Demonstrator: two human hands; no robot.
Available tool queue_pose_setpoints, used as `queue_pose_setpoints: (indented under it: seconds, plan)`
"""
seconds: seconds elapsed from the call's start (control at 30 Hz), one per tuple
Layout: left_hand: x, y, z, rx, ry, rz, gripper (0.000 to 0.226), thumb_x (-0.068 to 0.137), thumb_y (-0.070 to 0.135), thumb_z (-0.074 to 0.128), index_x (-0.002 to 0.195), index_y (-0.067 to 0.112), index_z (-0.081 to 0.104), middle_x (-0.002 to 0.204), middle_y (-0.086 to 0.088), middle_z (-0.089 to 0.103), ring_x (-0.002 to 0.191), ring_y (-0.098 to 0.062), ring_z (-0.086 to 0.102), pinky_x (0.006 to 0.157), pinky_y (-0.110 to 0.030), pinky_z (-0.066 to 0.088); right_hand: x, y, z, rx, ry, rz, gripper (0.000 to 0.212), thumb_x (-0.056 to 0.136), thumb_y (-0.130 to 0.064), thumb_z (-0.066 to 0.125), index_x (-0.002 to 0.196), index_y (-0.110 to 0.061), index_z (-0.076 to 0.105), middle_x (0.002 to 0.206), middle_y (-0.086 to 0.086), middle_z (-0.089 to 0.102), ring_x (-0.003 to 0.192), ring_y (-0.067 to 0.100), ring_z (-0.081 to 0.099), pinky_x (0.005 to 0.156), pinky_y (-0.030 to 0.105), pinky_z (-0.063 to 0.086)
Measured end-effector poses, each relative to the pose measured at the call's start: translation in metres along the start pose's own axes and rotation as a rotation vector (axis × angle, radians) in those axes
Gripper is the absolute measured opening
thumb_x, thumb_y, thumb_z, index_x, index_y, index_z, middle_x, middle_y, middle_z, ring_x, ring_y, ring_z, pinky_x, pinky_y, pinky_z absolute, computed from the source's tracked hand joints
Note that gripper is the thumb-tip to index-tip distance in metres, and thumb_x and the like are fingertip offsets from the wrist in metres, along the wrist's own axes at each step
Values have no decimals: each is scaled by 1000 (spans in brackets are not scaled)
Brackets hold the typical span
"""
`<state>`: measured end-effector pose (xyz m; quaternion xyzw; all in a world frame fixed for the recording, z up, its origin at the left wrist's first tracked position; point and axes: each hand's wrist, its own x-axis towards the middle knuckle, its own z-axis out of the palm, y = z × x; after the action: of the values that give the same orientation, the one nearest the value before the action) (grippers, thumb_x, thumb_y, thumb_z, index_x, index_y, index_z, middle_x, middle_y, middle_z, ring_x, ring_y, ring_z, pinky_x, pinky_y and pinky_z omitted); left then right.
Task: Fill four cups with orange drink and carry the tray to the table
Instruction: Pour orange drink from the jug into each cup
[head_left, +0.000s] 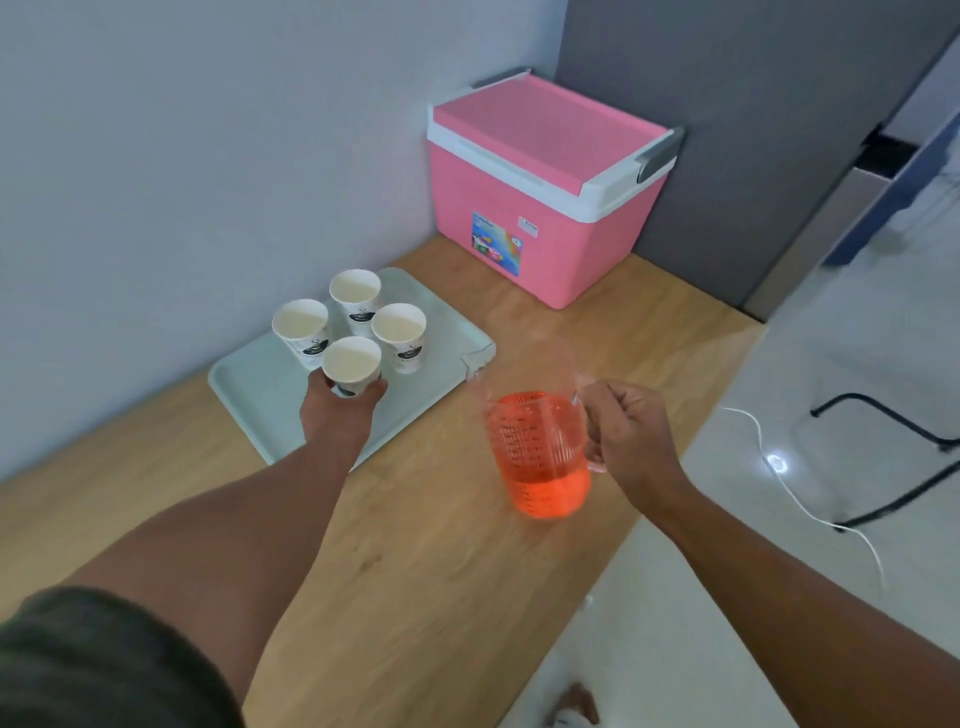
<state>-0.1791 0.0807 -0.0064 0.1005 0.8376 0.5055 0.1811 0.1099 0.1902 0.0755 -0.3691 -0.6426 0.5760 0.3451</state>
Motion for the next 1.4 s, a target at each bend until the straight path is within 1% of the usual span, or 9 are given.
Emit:
queue_pose_setpoints:
  seconds: [0.17, 0.3, 0.37, 0.5, 0.63, 0.77, 0.87, 1.13, 1.4]
  plan:
    - [-12, -4, -5, -21, -3, 83, 65, 78, 39, 84, 131, 21, 51, 114, 7, 62, 104, -16, 58, 83, -30, 41, 3, -12, 4, -46, -63, -7, 52, 107, -22, 57, 58, -12, 43, 47, -2, 33, 40, 14, 30, 45, 26, 28]
    - [-29, -6, -15, -33, 8, 172, 59, 77, 38, 85, 125, 26, 54, 108, 15, 63, 100, -7, 59, 76, -18, 41, 19, -24, 17, -168, -116, -21, 54, 96, -43, 61, 58, -10, 40, 51, -1, 35, 46, 15, 33, 49, 34, 30]
    - [-38, -7, -20, -25, 2, 206, 56, 76, 37, 86, 122, 28, 55, 107, 17, 63, 99, -3, 59, 74, -14, 40, 27, -30, 24, -208, -146, -38, 57, 96, -42, 62, 61, -2, 40, 54, 3, 36, 50, 18, 35, 50, 37, 31]
    - [-53, -13, -26, 36, 23, 267, 56, 74, 37, 86, 120, 29, 55, 109, 14, 63, 99, -5, 58, 79, -22, 42, 39, -44, 40, -321, -212, -93, 58, 95, -42, 61, 66, 5, 43, 58, 3, 37, 53, 19, 37, 50, 36, 32]
    - [-60, -17, -29, 61, 37, 288, 56, 72, 35, 86, 118, 31, 54, 109, 13, 62, 101, -7, 58, 78, -22, 44, 48, -59, 56, -516, -294, -196, 58, 89, -49, 57, 64, 1, 45, 55, -3, 38, 51, 11, 38, 50, 39, 34]
    - [-67, -21, -31, 87, 51, 303, 63, 70, 35, 87, 124, 29, 55, 113, 13, 63, 104, -8, 59, 86, -29, 50, 55, -70, 66, -627, -367, -226, 54, 94, -46, 61, 58, -10, 43, 50, -10, 34, 46, 8, 33, 45, 26, 27]
    - [-72, -23, -28, 98, 47, 307, 64, 69, 37, 88, 124, 30, 55, 113, 14, 63, 105, -9, 60, 88, -34, 52, 58, -76, 69, -691, -410, -235, 54, 96, -48, 60, 57, -16, 39, 51, -8, 33, 45, 9, 31, 49, 34, 28]
    - [-85, -21, -16, 80, 0, 309, 64, 69, 43, 86, 124, 33, 55, 113, 16, 63, 103, -7, 62, 87, -34, 54, 57, -87, 62, -817, -468, -247, 57, 98, -54, 56, 59, -16, 37, 56, -1, 38, 51, 16, 34, 52, 35, 27]
    - [-94, -16, 3, 78, -57, 334, 62, 69, 39, 86, 122, 33, 54, 112, 16, 64, 101, -7, 63, 85, -35, 56, 59, -93, 41, -887, -458, -261, 52, 97, -45, 58, 60, -12, 42, 60, 5, 39, 55, 20, 35, 54, 36, 28]
